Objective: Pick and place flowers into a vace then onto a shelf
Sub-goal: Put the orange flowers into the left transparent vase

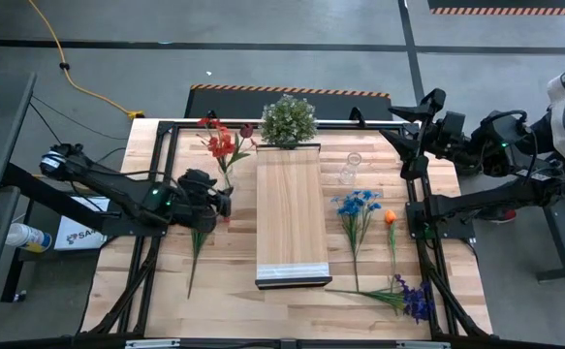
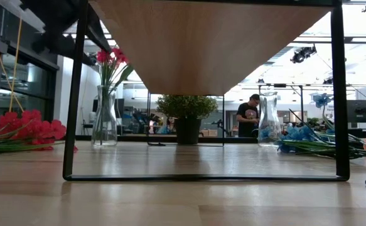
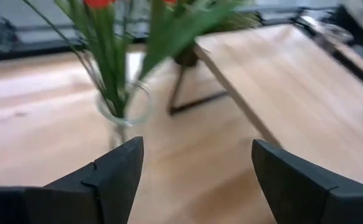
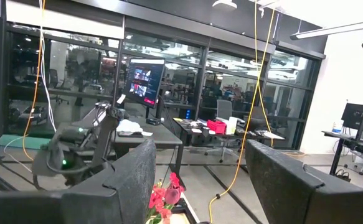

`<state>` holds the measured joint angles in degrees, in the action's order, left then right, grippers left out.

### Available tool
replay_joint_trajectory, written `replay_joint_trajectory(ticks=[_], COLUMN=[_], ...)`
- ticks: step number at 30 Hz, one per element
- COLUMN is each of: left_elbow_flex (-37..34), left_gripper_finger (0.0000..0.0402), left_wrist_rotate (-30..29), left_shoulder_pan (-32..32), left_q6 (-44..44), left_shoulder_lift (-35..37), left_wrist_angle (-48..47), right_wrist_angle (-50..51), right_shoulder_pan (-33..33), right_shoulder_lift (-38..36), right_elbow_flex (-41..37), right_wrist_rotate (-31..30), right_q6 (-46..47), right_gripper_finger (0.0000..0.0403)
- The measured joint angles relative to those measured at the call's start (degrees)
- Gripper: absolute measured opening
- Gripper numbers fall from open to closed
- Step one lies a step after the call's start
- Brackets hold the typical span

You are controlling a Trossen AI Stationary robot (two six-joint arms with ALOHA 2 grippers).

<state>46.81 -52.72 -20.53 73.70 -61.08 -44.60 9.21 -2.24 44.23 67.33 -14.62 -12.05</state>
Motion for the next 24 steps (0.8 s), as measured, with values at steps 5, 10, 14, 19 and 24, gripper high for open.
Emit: replay_joint_trajectory(ticks=[5, 10, 14, 19, 24], left_elbow_flex=[0.0, 0.0, 2.2, 5.7, 10.4], left_gripper_finger=[0.0338, 0.0333, 0.0331, 0.0336, 0.0337], left_wrist_rotate=[3.4, 6.1, 9.5, 12.4, 14.3], left_shoulder_pan=[-4.4, -8.9, -12.7, -16.8, -20.3], left_q6=[0.1, 0.0, 0.2, 3.4, 11.1], left_shoulder_lift=[3.4, 5.6, 5.7, 5.6, 4.5], left_wrist_angle=[2.0, 5.5, 5.6, 3.3, -6.8], right_wrist_angle=[0.0, 0.0, 0.0, 0.0, 0.0], right_shoulder_pan=[0.0, 0.0, 0.0, 0.0, 0.0], right_shoulder_lift=[0.0, 0.0, 0.0, 0.0, 0.0], right_elbow_flex=[0.0, 0.0, 0.0, 0.0, 0.0], right_wrist_rotate=[0.0, 0.0, 0.0, 0.0, 0.0], right_q6=[0.0, 0.0, 0.0, 0.0, 0.0], right_gripper_finger=[0.0236, 0.0236, 0.0236, 0.0236, 0.0236])
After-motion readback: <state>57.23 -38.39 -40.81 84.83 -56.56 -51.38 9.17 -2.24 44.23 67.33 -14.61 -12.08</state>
